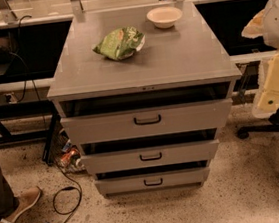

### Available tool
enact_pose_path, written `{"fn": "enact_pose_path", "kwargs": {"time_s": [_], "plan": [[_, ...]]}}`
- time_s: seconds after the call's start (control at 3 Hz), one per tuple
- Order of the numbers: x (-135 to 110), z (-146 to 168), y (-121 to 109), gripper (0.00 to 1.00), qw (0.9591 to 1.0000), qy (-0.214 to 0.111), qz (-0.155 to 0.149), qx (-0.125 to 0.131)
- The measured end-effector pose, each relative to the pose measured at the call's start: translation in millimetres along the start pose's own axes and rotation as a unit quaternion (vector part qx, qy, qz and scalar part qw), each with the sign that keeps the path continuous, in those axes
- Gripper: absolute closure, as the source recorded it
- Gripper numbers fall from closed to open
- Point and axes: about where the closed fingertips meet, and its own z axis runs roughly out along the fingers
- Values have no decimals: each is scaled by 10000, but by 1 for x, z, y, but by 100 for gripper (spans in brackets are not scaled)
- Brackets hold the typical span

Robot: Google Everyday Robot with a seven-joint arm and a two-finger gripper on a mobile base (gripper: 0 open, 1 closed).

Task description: Open middle drawer

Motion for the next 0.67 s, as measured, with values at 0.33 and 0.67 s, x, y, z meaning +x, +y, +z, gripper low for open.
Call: {"fn": "enact_pose_path", "kwargs": {"time_s": [0.33, 0.67], "plan": [[0, 0, 0, 0, 10000, 0, 0, 0], [4, 41, 24, 0, 9998, -130, -115, -122]]}}
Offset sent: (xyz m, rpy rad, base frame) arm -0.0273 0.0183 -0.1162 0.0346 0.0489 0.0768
